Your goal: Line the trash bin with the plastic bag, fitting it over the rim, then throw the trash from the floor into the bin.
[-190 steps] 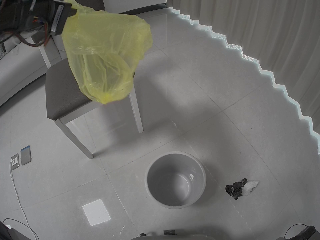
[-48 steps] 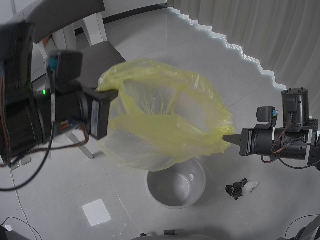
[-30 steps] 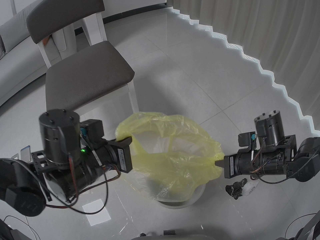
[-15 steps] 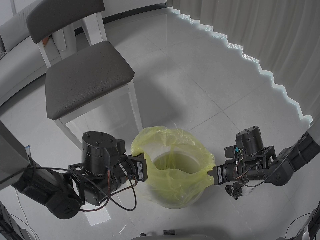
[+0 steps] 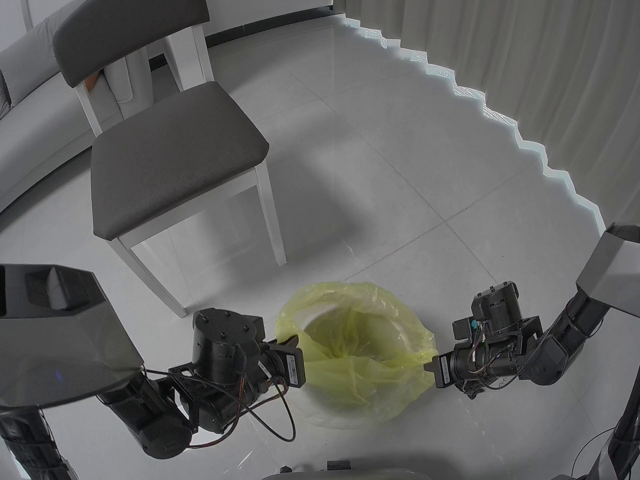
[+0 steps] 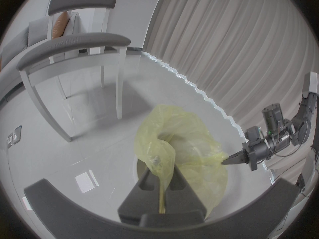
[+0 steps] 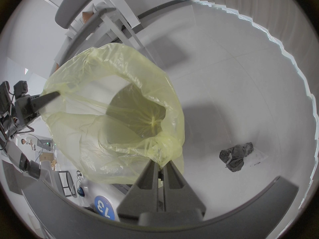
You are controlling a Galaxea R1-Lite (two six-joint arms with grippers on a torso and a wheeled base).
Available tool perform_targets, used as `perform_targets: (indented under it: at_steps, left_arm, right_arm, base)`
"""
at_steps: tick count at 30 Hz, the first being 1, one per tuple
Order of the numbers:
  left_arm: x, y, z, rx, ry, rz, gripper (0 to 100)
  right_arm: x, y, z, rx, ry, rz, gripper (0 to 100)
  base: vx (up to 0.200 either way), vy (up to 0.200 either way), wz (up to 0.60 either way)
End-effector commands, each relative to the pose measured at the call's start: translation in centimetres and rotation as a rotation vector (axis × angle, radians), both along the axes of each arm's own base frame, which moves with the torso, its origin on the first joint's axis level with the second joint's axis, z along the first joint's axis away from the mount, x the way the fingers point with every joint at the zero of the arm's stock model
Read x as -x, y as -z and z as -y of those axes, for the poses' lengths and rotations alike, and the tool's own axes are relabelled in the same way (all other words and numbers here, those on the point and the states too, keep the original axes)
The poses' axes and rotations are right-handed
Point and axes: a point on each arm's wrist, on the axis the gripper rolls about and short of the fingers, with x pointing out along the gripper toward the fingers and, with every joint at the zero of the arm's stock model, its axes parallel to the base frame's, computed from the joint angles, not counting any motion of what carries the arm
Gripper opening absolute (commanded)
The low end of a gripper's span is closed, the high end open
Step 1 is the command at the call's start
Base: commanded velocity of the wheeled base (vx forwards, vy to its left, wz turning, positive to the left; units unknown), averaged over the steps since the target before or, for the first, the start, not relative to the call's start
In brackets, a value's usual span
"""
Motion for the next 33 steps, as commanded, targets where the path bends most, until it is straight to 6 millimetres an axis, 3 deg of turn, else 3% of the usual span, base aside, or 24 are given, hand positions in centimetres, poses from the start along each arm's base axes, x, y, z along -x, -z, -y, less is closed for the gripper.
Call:
perform_targets:
  at_steps: [1, 7, 15, 19, 20, 26, 33]
  left_arm:
    - [0.6, 3.0, -0.3, -0.066, 0.004, -0.075, 0]
    - [1.6, 4.4, -1.0, -0.082, 0.005, -0.099, 0]
    - [0.0, 7.6, -1.7, -0.048, -0.001, -0.083, 0]
    - [-1.0, 8.0, -2.6, -0.008, -0.012, -0.047, 0]
    - [-1.2, 7.9, -2.8, 0.001, -0.013, -0.036, 0]
    - [-1.2, 7.6, -3.3, 0.009, -0.018, -0.036, 0]
    - [-1.2, 6.9, -2.7, 0.034, -0.003, -0.012, 0]
  right_arm:
    - [0.8, 1.9, 0.3, 0.028, -0.012, -0.063, 0]
    - [1.1, 3.6, -0.4, 0.022, -0.038, -0.047, 0]
    - [-0.1, 5.6, -1.0, 0.026, -0.048, -0.035, 0]
    - [-0.6, 5.7, -0.8, 0.017, -0.038, -0.015, 0]
    - [-0.7, 5.6, -0.7, 0.014, -0.034, -0.006, 100]
    - [-0.5, 3.3, -0.3, -0.01, -0.026, 0.058, 100]
    - [0.7, -1.3, 0.8, -0.02, -0.051, 0.197, 100]
  base:
    - [0.0, 0.0, 0.0]
    - [0.0, 0.0, 0.0]
    - [0.0, 0.0, 0.0]
    - [0.0, 0.0, 0.0]
    - [0.0, 0.0, 0.0]
    - [0.0, 0.0, 0.0]
    - [0.0, 0.0, 0.0]
